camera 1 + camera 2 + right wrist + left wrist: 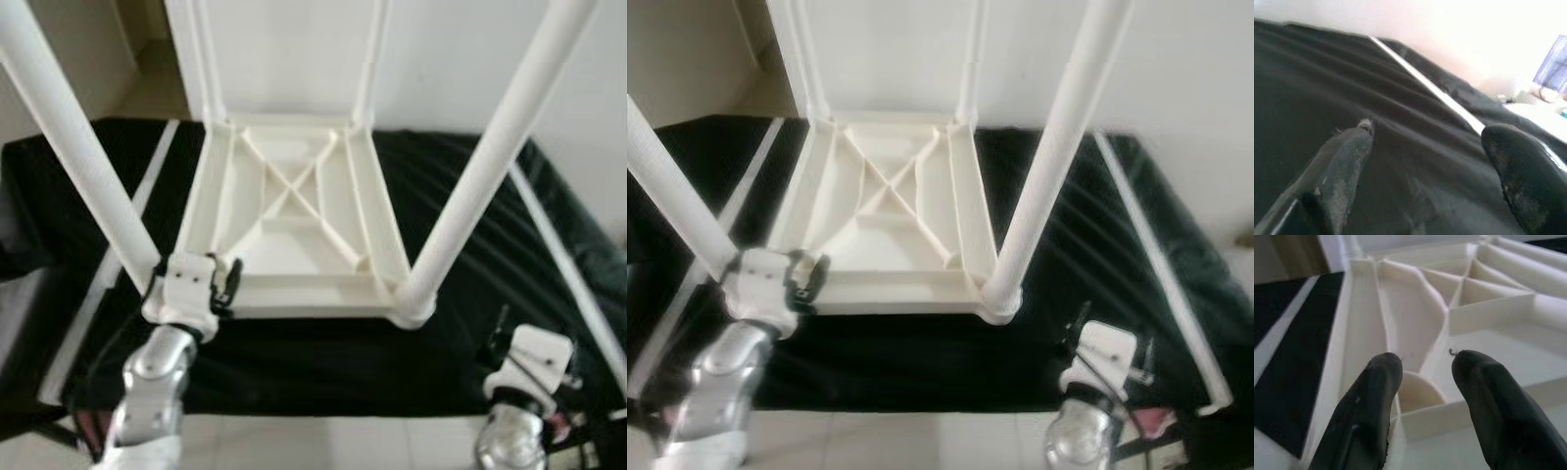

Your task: Building children table

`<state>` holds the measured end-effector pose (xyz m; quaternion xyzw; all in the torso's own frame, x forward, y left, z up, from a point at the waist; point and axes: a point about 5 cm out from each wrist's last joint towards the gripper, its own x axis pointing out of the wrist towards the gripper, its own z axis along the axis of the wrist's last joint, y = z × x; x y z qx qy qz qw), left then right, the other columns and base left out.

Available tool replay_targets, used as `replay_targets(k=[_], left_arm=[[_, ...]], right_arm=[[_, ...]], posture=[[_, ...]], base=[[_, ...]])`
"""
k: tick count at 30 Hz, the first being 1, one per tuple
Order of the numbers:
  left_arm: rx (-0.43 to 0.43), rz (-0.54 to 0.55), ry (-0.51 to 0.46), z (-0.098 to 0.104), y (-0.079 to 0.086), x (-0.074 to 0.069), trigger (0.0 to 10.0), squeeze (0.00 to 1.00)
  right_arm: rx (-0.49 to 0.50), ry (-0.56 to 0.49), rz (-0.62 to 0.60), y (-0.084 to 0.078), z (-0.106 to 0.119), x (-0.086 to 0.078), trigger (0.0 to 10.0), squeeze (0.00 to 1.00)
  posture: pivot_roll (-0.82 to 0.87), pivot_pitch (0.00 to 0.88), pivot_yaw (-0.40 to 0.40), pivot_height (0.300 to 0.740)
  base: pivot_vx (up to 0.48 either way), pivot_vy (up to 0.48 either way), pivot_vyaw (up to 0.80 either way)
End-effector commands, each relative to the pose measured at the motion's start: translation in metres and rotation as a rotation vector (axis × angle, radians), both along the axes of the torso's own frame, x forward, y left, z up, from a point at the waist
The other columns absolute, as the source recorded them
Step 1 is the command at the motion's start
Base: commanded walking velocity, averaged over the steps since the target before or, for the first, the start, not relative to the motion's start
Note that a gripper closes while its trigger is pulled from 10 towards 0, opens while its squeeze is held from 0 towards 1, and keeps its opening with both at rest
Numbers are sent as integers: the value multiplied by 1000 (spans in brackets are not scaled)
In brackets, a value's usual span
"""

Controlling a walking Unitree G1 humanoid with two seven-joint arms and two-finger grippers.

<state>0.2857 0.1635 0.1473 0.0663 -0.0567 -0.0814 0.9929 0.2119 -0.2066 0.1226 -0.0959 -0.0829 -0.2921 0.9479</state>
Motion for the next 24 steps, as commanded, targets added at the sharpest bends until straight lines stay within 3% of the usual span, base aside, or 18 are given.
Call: replay_targets(k=[1, 8, 11, 12, 16, 23, 24], left_arm=[[13, 17, -5, 2, 2, -1, 10000, 0], [47, -91, -41, 5, -8, -8, 10000, 0], [74, -228, -55, 6, -21, -16, 10000, 0], [74, -228, -55, 6, -21, -16, 10000, 0], [150, -439, -41, 2, -38, -33, 10000, 0], [132, -588, 18, 3, -41, -47, 10000, 0], [143, -603, 22, 3, -40, -50, 10000, 0]], right_arm=[[14, 10, 0, 2, -3, -2, 10000, 0], [16, 20, 0, 1, -6, -5, 10000, 0], [17, 28, -2, 1, -7, -7, 10000, 0], [17, 28, -2, 1, -7, -7, 10000, 0], [11, 44, 4, -2, -10, -14, 10000, 0], [-7, 50, 47, -8, -10, -20, 10000, 0], [-17, 51, 68, -9, -10, -22, 10000, 733]], posture=[[-99, 141, 21, 740], [-97, 149, 26, 740], [-99, 154, 30, 740], [-99, 154, 30, 740], [-99, 156, 33, 740], [-101, 160, 32, 740], [-102, 161, 32, 740]], base=[[0, 259, 0], [0, 0, 0], [0, 0, 0], [0, 0, 0], [0, 0, 0], [0, 0, 0], [0, 0, 0]])
